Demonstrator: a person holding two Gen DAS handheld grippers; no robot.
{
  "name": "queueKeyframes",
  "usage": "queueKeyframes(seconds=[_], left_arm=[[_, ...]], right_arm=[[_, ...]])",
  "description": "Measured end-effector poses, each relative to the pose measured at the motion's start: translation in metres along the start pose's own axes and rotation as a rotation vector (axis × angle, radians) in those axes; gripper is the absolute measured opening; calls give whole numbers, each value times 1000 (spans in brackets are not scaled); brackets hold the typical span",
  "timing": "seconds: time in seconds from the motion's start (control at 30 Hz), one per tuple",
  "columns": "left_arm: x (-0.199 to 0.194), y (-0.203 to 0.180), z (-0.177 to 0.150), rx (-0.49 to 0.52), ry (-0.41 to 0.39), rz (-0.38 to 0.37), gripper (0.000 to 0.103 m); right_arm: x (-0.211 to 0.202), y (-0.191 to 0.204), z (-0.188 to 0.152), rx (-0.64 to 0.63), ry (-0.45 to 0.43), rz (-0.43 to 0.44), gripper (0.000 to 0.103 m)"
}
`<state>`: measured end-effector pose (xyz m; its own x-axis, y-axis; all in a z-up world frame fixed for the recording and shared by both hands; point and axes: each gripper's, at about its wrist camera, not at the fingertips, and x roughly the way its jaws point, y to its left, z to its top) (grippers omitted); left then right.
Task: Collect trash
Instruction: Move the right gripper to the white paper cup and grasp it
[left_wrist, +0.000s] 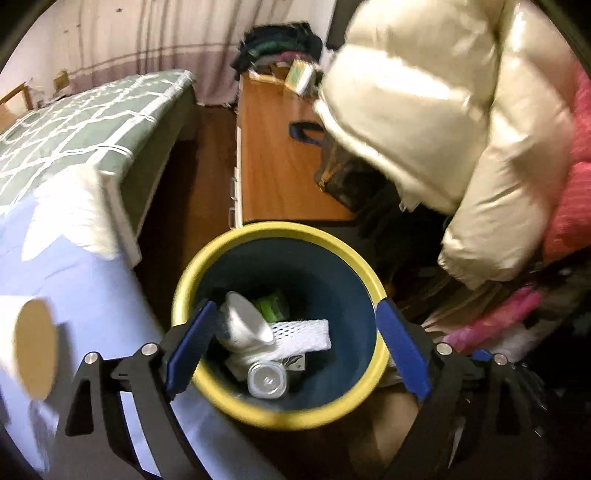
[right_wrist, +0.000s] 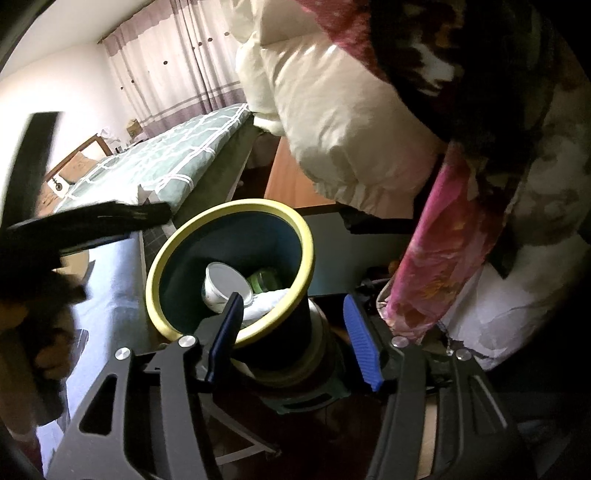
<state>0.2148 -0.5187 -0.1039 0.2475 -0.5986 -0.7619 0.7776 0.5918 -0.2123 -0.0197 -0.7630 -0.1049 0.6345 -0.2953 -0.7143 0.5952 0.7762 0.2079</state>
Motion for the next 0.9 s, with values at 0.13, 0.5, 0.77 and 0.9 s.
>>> queueKeyframes(seconds=[0.13,0.5,0.77,0.9], left_arm=[[-70,33,-26,-65,-97,56,93],[-240,145,-142,-344,-305,276,98],[-308,199,-211,-474,-363,407,98],[-318,216,-228,-521,-370,403,98]], right_arm=[[1,10,0,-18,1,15,54],[-2,81,7,-128,1,112,55],[23,193,33,-248,19,206,55],[56,243,37,-281,82,212,55]])
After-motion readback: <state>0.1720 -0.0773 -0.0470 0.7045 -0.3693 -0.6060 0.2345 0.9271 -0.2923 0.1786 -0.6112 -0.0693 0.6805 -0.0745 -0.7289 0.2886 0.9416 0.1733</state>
